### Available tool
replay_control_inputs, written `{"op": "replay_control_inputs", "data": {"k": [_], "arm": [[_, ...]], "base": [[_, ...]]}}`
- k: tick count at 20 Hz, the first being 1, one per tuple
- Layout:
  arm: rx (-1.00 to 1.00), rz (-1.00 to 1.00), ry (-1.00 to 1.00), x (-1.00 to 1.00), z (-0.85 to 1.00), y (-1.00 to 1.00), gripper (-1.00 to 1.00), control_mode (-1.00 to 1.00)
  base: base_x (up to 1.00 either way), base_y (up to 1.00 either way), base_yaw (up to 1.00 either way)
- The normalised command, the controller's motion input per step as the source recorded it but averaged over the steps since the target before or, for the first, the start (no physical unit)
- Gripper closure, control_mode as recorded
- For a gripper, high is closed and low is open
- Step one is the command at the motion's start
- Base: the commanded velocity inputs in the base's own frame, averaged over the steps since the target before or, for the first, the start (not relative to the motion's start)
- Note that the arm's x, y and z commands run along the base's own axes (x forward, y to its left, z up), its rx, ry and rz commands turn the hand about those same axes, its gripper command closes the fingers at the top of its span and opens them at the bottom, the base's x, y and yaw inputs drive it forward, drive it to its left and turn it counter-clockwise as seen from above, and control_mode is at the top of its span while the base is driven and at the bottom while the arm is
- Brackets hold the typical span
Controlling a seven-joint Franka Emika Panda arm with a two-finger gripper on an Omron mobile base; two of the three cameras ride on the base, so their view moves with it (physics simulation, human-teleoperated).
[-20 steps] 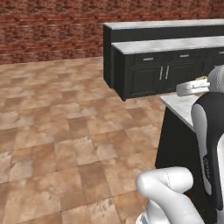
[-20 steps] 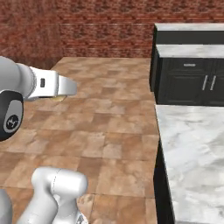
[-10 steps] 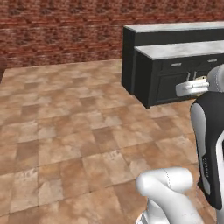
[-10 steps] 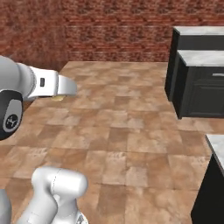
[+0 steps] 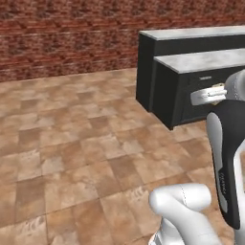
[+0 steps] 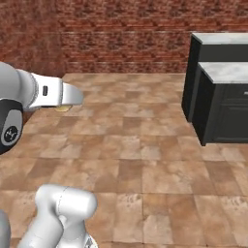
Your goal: Get the candle and the beer from the cabinet and move them to the dining counter.
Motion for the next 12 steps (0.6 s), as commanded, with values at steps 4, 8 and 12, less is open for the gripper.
{"op": "replay_control_inputs", "data": {"k": [4, 8, 12], "arm": [[0.0, 0.0, 0.0, 0.0, 0.0, 0.0, 1.0, 1.0], [0.0, 0.0, 0.0, 0.0, 0.0, 0.0, 1.0, 1.0], [0.0, 0.0, 0.0, 0.0, 0.0, 0.0, 1.0, 1.0]], "base": [[1.0, 0.13, -0.26], [1.0, 0.41, -0.3], [1.0, 0.68, -0.38]]}}
